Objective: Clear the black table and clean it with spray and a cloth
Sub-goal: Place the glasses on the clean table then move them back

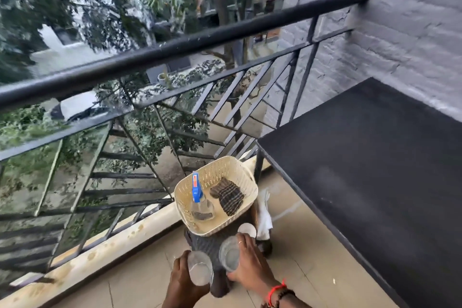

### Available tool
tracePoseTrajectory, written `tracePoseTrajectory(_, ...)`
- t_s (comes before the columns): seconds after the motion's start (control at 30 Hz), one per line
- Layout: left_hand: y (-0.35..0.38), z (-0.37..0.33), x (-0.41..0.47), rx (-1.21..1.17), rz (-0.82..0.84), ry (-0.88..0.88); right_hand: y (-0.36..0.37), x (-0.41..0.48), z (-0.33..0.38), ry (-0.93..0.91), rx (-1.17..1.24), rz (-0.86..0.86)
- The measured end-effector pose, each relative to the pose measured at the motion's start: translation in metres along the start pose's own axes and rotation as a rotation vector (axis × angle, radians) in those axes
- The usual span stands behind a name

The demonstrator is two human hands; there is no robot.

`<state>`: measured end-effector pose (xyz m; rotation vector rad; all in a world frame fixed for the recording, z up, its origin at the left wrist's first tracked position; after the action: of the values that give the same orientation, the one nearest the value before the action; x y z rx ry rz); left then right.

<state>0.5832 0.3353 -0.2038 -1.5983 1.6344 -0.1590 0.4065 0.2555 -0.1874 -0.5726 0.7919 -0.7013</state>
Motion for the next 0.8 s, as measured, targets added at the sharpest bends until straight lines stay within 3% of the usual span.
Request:
tracePoseTrajectory(0.1, -0.021, -0.036, -0.007, -0.012, 0.084, -0.046, -0.030, -0.021, 0.008, 0.008, 0.006, -0.074)
tracePoseTrajectory(0.23, -0.038, -0.069, 0.007, 0.047, 0.096, 0.026, -0.072, -0.046, 0.015, 0.068, 0.044, -0.174)
tracePoseTrajectory(0.5, -0.052, -0.198, 0.021, 0.200, 0.164, 0.336, -0.156, -0.112, -0.006, 0.145, 0.082, -0.421)
tracePoseTrajectory(0.8, 0.009, -0.348, 0.017, 0.213, 0.338, 0.578, -0.224, -0.208, -0.081, 0.395, 0.156, -0.671)
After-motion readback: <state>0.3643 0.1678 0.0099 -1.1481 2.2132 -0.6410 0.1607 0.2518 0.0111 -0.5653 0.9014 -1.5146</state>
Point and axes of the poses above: each hand's wrist, its own x-axis towards the middle knuckle, its own y-axis out of the palm, z = x × y, the point moved 2 cm from there along x, towards the middle knuckle, and after that the axes turned 8 degrees about z, right-handed, at the moved point
